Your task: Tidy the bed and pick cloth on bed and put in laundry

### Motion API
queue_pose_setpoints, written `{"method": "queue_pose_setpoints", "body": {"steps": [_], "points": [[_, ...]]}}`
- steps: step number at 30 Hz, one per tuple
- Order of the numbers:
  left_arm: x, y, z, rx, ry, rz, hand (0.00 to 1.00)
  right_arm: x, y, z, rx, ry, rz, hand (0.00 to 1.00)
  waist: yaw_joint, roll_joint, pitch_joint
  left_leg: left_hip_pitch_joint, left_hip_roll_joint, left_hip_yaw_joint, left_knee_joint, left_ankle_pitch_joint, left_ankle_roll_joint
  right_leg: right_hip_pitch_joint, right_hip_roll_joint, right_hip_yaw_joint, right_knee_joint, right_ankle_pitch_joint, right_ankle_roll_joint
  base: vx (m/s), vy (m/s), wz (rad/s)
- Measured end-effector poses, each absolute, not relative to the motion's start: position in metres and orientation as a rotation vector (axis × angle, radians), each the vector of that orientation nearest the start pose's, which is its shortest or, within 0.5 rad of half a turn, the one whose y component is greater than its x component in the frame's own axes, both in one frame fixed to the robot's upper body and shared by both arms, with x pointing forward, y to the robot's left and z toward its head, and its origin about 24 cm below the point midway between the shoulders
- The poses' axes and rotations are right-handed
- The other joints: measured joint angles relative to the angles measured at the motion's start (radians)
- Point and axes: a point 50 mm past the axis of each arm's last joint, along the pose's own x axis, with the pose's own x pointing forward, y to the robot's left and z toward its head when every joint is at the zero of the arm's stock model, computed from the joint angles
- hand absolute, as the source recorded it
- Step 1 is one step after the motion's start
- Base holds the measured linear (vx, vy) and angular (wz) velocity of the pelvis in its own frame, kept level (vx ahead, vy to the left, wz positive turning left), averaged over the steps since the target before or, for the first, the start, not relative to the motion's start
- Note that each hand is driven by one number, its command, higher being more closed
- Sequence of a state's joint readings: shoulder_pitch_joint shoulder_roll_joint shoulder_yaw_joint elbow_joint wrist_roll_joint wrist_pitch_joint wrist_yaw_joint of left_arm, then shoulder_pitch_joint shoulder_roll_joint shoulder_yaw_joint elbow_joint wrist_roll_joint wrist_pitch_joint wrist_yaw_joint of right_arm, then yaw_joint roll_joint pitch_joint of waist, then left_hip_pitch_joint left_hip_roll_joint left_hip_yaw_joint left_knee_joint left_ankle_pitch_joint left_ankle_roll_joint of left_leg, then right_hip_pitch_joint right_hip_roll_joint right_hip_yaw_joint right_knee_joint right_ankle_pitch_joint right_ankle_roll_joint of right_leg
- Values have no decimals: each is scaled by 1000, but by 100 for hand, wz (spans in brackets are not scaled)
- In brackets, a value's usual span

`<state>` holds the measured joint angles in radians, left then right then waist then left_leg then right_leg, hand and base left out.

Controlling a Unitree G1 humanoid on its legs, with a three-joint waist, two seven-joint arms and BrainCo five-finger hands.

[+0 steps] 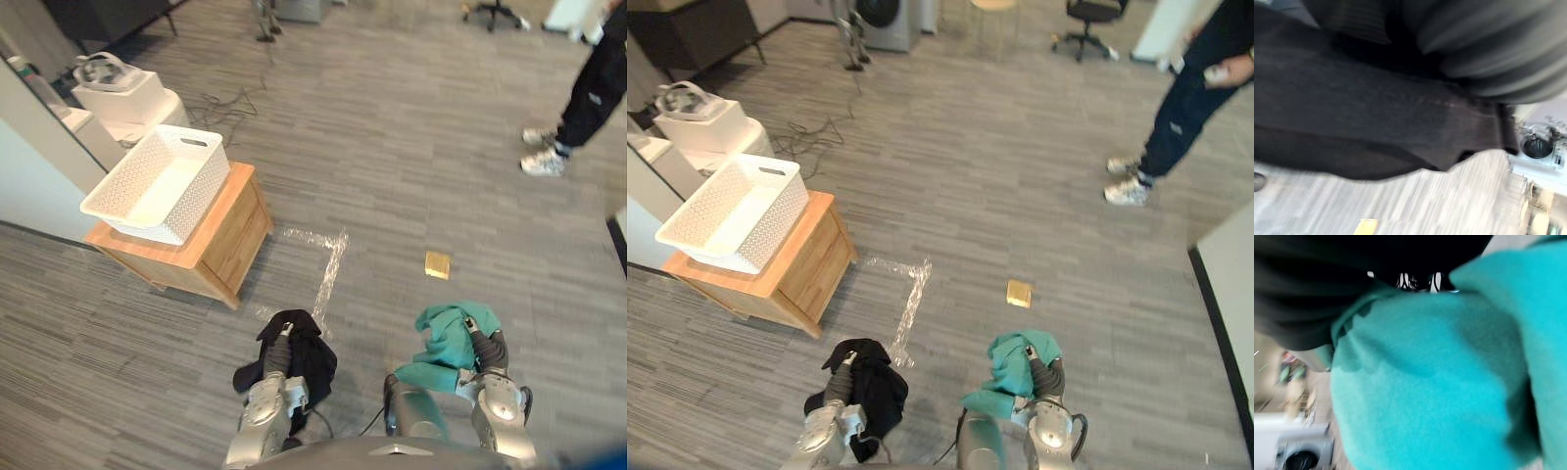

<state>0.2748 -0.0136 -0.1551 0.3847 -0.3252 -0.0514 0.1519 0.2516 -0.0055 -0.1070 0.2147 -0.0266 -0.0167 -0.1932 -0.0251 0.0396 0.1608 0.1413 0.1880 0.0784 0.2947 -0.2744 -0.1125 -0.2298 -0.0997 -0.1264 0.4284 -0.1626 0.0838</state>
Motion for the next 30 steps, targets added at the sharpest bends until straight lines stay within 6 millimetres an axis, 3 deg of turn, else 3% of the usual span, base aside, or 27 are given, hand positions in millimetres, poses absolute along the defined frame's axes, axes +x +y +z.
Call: {"method": "queue_pose_setpoints", "body": {"steps": [1, 2, 3, 4, 5, 7, 9, 10, 11, 13, 14, 15, 16, 17, 18, 20, 22, 23, 24, 25, 26, 28, 30], "points": [[149, 132, -93, -286, 627, 178, 100, 172, -199, -56, -70, 439, -356, 100, 1, 1, 1, -12, 2, -3, 19, 2, 3, 4, 1, -3, -5, 0, 0, 209, -276, 38], [145, 132, -94, -298, 637, 192, 100, 174, -194, -56, -88, 436, -320, 100, 0, 22, 5, -100, 29, -13, 214, 31, 35, 52, 15, -36, -54, -1, -9, 169, -212, 46], [140, 130, -96, -323, 652, 206, 100, 174, -196, -55, -130, 438, -290, 100, 8, 50, 18, -178, 74, -2, 398, 105, 54, 115, 36, -61, -90, -6, -28, 210, -250, 49], [139, 129, -96, -332, 656, 209, 100, 174, -196, -56, -138, 439, -281, 100, 13, 57, 23, -200, 89, 7, 450, 142, 62, 137, 40, -68, -99, -10, -36, 287, -221, 37], [133, 126, -99, -360, 674, 223, 100, 174, -189, -57, -142, 446, -245, 100, 24, 66, 33, -250, 153, 71, 608, 236, 89, 212, 52, -83, -135, -23, -55, 288, -180, 29], [133, 126, -98, -366, 673, 225, 100, 175, -189, -57, -144, 445, -238, 100, 33, 70, 33, -299, 189, 167, 729, 186, 103, 270, 45, -87, -168, -35, -71, 260, -119, 21], [137, 127, -92, -372, 640, 222, 100, 178, -192, -55, -154, 434, -240, 100, 37, 68, 33, -362, 158, 303, 673, 91, 85, 338, 22, -117, -239, -34, -74, 330, -53, 18], [138, 127, -91, -373, 634, 220, 100, 178, -193, -55, -155, 434, -241, 100, 37, 68, 32, -369, 144, 322, 636, 80, 80, 348, 18, -132, -248, -34, -74, 303, 8, 40], [141, 127, -88, -366, 617, 210, 100, 178, -194, -55, -156, 435, -245, 100, 37, 67, 33, -373, 105, 385, 497, 56, 72, 381, 9, -167, -265, -32, -69, 376, 43, 61], [143, 126, -87, -350, 608, 194, 100, 178, -195, -55, -157, 434, -245, 100, 35, 60, 29, -370, 49, 467, 322, 55, 72, 434, 3, -213, -299, -33, -70, 436, 75, 70], [144, 125, -86, -342, 602, 174, 100, 179, -196, -54, -161, 430, -246, 100, 36, 40, 19, -369, -16, 530, 163, 89, 88, 465, -14, -254, -325, -37, -62, 445, 116, 77], [145, 124, -84, -340, 591, 167, 100, 181, -198, -52, -167, 419, -249, 100, 36, 33, 15, -364, -68, 585, 2, 170, 116, 492, -20, -281, -334, -49, -15, 436, 133, 76], [146, 124, -83, -340, 584, 165, 100, 182, -199, -50, -169, 413, -253, 100, 38, 33, 15, -361, -78, 604, -53, 205, 129, 502, -19, -287, -334, -57, 1, 414, 163, 77], [147, 123, -82, -344, 581, 165, 100, 185, -202, -49, -173, 406, -261, 100, 41, 18, 9, -341, -110, 642, -108, 264, 315, 542, -23, -305, -341, -83, 43, 407, 182, 65], [149, 125, -80, -344, 575, 171, 100, 189, -201, -48, -167, 401, -265, 100, 42, -18, 4, -341, -135, 648, -83, 232, 342, 556, -45, -315, -343, -69, 75, 402, 180, 59], [152, 124, -78, -346, 564, 165, 100, 198, -198, -40, -152, 359, -264, 100, 43, -30, 3, -334, -139, 624, -41, 176, 348, 569, -49, -313, -318, -11, 83, 444, 194, 36], [151, 126, -76, -341, 561, 164, 100, 205, -193, -35, -141, 333, -254, 100, 47, -39, 2, -292, -148, 613, -47, 131, 318, 538, -78, -306, -184, 14, 87, 425, 214, 25], [152, 128, -76, -322, 559, 159, 100, 207, -190, -34, -157, 321, -240, 100, 45, -44, -2, -253, -171, 582, -73, 111, 297, 469, -128, -299, 33, 44, 86, 215, 128, 35], [152, 129, -76, -309, 558, 155, 100, 210, -189, -32, -161, 312, -234, 100, 40, -45, -3, -240, -181, 564, -83, 106, 291, 439, -149, -295, 121, 76, 81, 363, 194, 70], [154, 128, -75, -290, 556, 136, 100, 209, -186, -34, -170, 323, -222, 100, 27, -49, -5, -200, -203, 522, -107, 96, 277, 340, -204, -260, 376, 85, 66, 350, 130, 97], [155, 132, -75, -263, 552, 131, 100, 207, -183, -36, -170, 331, -209, 100, 15, -47, -4, -158, -217, 480, -124, 92, 271, 251, -242, -243, 577, 66, 47, 419, 146, 101], [158, 138, -74, -231, 541, 124, 100, 205, -182, -38, -168, 340, -209, 100, 8, -43, -1, -118, -227, 430, -143, 92, 270, 182, -263, -245, 668, 34, 41, 331, 69, 100], [165, 146, -70, -179, 517, 112, 100, 205, -183, -38, -169, 341, -218, 100, 5, -43, -2, -72, -240, 338, -158, 93, 266, 99, -288, -255, 598, -32, 41, 378, -6, 127]]}}
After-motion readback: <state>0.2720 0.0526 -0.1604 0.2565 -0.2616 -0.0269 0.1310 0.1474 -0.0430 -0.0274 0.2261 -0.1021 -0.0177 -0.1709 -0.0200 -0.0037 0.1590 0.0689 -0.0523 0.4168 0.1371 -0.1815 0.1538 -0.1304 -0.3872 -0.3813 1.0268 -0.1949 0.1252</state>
